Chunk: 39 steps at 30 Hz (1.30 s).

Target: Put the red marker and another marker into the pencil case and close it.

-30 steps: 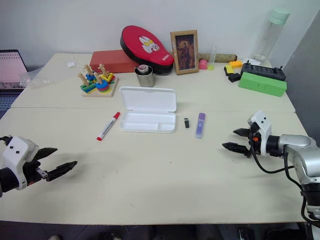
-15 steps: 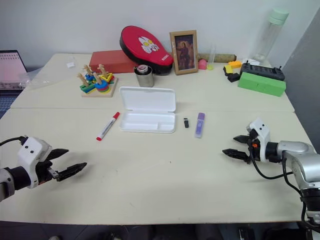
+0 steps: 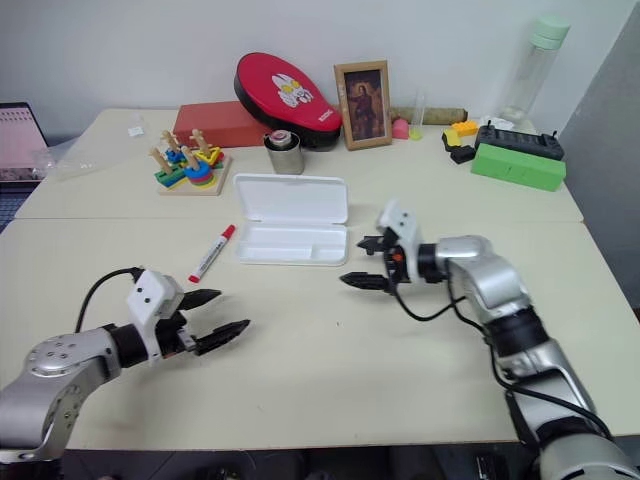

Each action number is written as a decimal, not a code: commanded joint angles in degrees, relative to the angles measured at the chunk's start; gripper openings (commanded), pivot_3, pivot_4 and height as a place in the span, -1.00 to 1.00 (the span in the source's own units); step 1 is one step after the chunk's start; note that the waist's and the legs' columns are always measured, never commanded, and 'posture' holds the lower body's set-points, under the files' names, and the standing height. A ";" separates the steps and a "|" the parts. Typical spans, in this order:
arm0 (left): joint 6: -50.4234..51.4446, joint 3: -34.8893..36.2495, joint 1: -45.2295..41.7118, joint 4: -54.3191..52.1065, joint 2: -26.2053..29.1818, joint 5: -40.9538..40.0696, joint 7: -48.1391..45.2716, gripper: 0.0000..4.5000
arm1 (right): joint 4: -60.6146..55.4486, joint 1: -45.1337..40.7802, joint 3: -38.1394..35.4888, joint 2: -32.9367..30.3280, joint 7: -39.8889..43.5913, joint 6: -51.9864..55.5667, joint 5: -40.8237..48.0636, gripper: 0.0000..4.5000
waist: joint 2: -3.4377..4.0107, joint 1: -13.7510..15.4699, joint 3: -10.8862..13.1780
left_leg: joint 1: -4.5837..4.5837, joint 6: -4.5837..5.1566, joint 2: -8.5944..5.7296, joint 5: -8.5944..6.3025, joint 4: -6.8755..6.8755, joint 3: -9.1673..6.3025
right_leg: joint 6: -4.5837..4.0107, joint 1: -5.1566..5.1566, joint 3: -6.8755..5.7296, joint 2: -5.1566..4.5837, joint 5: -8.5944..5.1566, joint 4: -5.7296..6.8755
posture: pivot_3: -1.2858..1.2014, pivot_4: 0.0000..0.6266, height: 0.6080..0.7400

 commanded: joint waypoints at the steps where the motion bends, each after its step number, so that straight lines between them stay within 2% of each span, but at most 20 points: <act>1: 0.43 -2.18 -1.78 -4.51 -2.68 -1.49 2.02 1.00 | 10.24 -5.34 2.14 4.39 1.01 -7.15 -4.62 0.99 | -0.01 -0.03 -0.01 | 0.00 0.00 0.00 0.00 0.01 -0.03 | 0.00 0.03 -0.03 0.00 0.00 0.00 | 0.03 -0.52 1.00; 8: 0.23 -2.20 -2.76 -5.85 -6.41 -2.18 5.04 1.00 | 27.96 -11.87 4.57 11.38 2.24 -14.59 -11.66 0.99 | -0.02 -0.14 -0.01 | 0.03 0.00 -0.01 0.00 0.03 -0.09 | -0.01 0.03 -0.09 0.00 0.00 0.20 | 0.03 -0.52 1.00; 9: 0.16 -2.34 -2.72 -6.04 -6.99 -2.17 5.69 1.00 | 29.97 -12.71 4.77 12.53 1.81 -14.90 -12.60 0.83 | -0.02 -0.15 -0.01 | 0.04 0.00 -0.01 0.00 0.04 -0.09 | -0.01 0.03 -0.09 0.00 0.00 0.25 | 0.03 -0.52 1.00; 13: -0.17 -2.94 -2.41 -6.35 -7.73 -1.87 6.39 1.00 | 35.86 -15.33 4.28 15.51 -1.48 -16.73 -15.87 0.40 | -0.01 -0.21 -0.02 | 0.09 0.00 -0.01 0.00 0.18 -0.11 | -0.01 0.03 -0.08 0.02 0.00 0.45 | 0.03 -0.52 1.00; 14: -0.21 -2.84 -2.46 -6.36 -7.91 -1.86 6.65 1.00 | 36.79 -15.76 3.87 15.94 -1.82 -17.24 -16.26 0.23 | -0.01 -0.19 -0.01 | 0.09 0.00 -0.01 0.00 0.22 -0.13 | -0.02 0.03 -0.09 0.03 0.00 0.50 | 0.03 -0.52 1.00; 17: -0.52 -2.29 -2.76 -5.73 -8.10 -1.43 7.63 1.00 | 38.07 -16.37 2.74 16.78 -1.29 -18.64 -16.55 -0.06 | -0.01 -0.17 -0.01 | 0.09 0.00 -0.02 0.00 0.42 -0.13 | -0.02 0.04 -0.08 0.03 -0.01 0.67 | 0.03 -0.52 1.00; 18: -0.91 -2.08 -2.82 -5.33 -8.13 -1.16 7.95 1.00 | 38.37 -16.55 2.53 16.99 -1.23 -19.03 -16.76 -0.23 | -0.01 -0.18 -0.01 | 0.09 0.00 -0.02 0.00 0.50 -0.13 | -0.02 0.04 -0.07 0.04 -0.01 0.72 | 0.03 -0.52 1.00; 26: -1.84 -1.41 -1.73 -4.98 -8.12 -0.76 9.49 1.00 | 38.28 -16.37 0.61 17.67 -0.39 -21.62 -17.53 -1.00 | -0.01 -0.23 -0.01 | 0.09 0.01 -0.02 -0.01 0.66 -0.16 | -0.01 0.05 -0.05 0.07 -0.01 0.83 | 0.03 -0.52 1.00; 31: -1.43 2.54 1.49 -5.81 -8.55 -2.66 10.77 1.00 | 29.63 -11.02 1.38 16.09 3.40 -23.37 -17.88 -1.00 | 0.00 -0.24 -0.02 | 0.08 0.01 -0.01 -0.01 0.65 -0.17 | -0.01 0.04 -0.06 0.08 -0.01 0.82 | 0.03 -0.52 1.00; 36: -0.75 7.42 3.64 -5.46 -7.58 -3.50 11.66 1.00 | 9.27 0.39 3.74 11.18 10.53 -19.42 -15.94 -1.00 | 0.00 0.01 -0.01 | 0.07 0.00 -0.01 -0.01 0.67 -0.18 | -0.01 0.06 -0.06 0.08 -0.01 0.81 | 0.03 -0.52 1.00; 39: -0.67 9.69 4.84 -4.92 -7.09 -3.78 11.35 1.00 | 1.69 5.08 6.09 9.15 10.89 -18.11 -17.41 -1.00 | -0.01 0.01 -0.02 | 0.07 0.00 -0.01 -0.01 0.69 -0.19 | -0.01 0.06 -0.06 0.08 -0.01 0.81 | 0.03 -0.52 1.00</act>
